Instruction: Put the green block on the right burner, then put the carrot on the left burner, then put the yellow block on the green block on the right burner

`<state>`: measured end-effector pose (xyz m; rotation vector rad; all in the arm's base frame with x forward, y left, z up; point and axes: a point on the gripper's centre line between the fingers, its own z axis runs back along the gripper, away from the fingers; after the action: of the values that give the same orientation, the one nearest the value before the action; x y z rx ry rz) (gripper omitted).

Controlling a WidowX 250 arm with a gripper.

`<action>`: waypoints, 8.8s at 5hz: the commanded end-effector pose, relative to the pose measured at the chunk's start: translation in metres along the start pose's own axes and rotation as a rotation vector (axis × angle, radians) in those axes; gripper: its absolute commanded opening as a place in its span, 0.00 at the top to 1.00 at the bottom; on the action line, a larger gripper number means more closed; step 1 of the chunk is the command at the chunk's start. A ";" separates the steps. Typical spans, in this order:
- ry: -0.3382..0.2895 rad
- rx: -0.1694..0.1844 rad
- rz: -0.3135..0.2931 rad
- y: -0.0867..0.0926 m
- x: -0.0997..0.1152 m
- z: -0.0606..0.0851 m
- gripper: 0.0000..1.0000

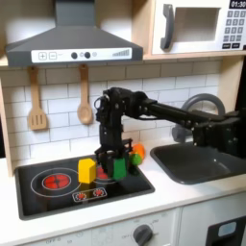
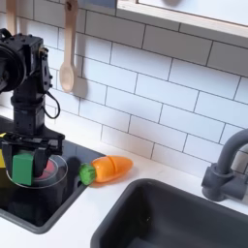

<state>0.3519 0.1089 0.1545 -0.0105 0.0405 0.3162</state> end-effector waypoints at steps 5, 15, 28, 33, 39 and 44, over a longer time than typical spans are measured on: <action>-0.127 -0.006 -0.028 -0.001 0.004 0.002 0.00; -0.186 -0.096 -0.101 -0.005 0.002 0.038 0.00; -0.190 -0.128 -0.311 -0.012 0.006 0.043 0.00; -0.119 -0.183 -0.449 -0.026 -0.009 0.025 0.00; -0.123 -0.209 -0.456 -0.036 -0.012 0.030 0.00; -0.109 -0.194 -0.553 -0.067 -0.015 0.017 0.00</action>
<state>0.3575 0.0418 0.1748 -0.1913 -0.1036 -0.2300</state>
